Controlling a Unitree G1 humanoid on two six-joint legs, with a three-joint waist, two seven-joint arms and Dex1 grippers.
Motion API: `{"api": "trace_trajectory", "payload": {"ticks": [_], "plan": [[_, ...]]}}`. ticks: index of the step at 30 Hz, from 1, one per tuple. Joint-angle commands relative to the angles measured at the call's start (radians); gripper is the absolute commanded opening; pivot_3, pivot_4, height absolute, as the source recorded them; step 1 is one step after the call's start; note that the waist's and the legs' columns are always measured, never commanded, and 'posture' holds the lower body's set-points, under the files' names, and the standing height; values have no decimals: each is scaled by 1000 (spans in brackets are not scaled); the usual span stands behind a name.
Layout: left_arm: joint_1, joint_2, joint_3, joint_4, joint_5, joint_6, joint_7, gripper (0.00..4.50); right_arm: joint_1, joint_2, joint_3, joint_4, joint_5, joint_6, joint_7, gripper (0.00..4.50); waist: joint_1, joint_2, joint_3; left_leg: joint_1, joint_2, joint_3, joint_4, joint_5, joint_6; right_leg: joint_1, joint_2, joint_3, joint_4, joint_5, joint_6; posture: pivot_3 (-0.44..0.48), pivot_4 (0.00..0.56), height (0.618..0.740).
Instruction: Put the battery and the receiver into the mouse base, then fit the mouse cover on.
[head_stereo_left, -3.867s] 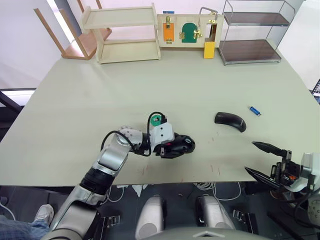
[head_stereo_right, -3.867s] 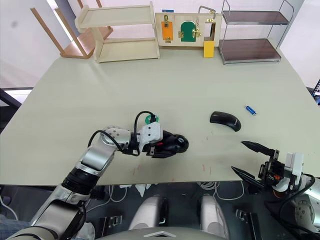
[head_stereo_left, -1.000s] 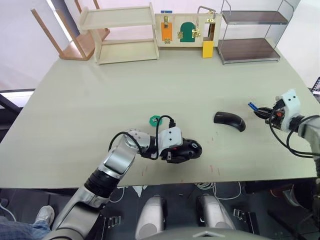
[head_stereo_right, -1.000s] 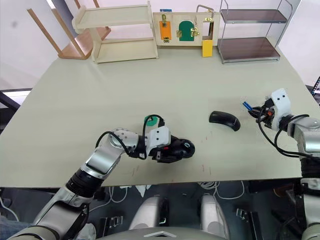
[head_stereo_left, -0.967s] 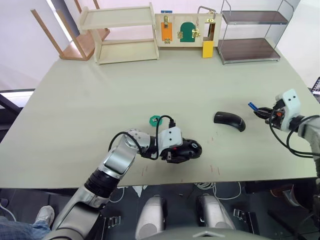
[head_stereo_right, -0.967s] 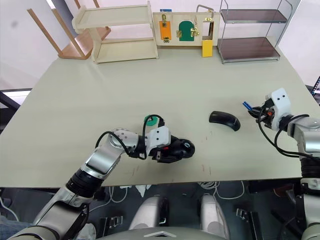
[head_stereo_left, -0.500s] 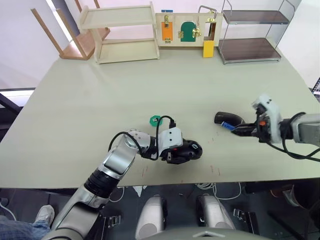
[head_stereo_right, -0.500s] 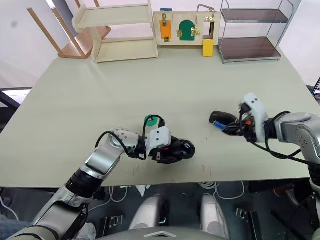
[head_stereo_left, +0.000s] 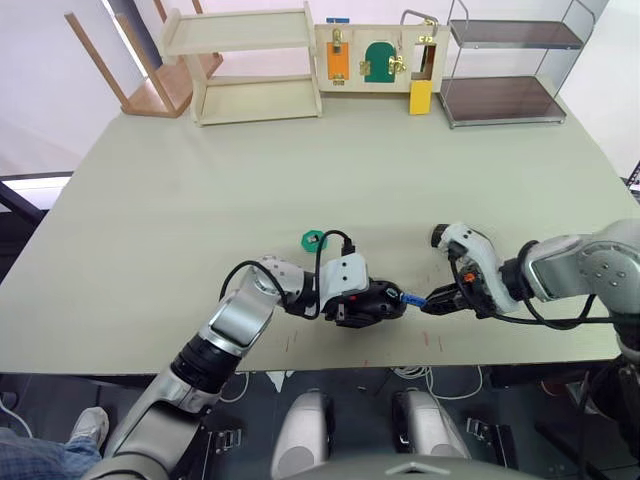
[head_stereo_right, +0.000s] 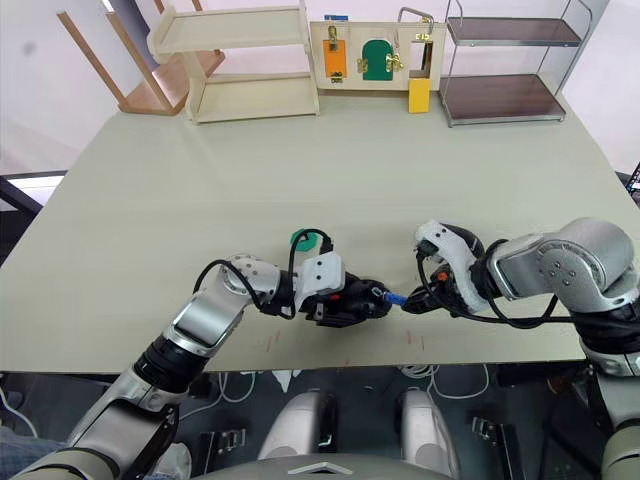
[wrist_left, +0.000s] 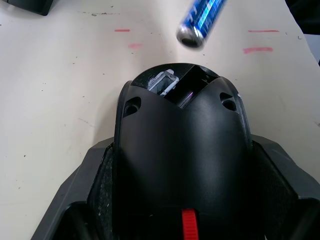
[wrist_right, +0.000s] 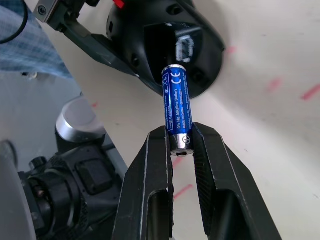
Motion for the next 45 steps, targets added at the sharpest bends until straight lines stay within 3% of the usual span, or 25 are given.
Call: {"api": "trace_trajectory", "payload": {"ticks": [1, 17, 31, 45], "plan": [[17, 6, -33, 6, 6, 23, -1, 2937, -53, 9, 29, 48, 115, 6, -115, 49, 0, 0, 0, -1, 0, -1, 0, 0, 0, 0, 0, -1, 0, 0, 0, 0, 150, 740], [10, 5, -42, 5, 5, 23, -8, 2937, -163, 15, 188, 187, 438, 6, -427, 49, 1, 0, 0, -6, 0, -10, 0, 0, 0, 0, 0, -10, -3, 0, 0, 0, 150, 740], [16, 2, -47, -5, 3, 35, -6, 2937, -220, 130, 229, 278, 487, 6, -566, 49, -1, 0, -1, -6, 0, -11, 0, 0, 0, 0, 0, -11, -3, 0, 0, 0, 150, 740], [16, -10, -48, -2, 5, 39, 5, 2937, -203, 145, 230, 290, 584, 6, -684, 49, -2, 1, -1, -5, 0, -11, 0, 0, 0, 1, 0, -11, -3, 0, -1, 0, 150, 740]]}}
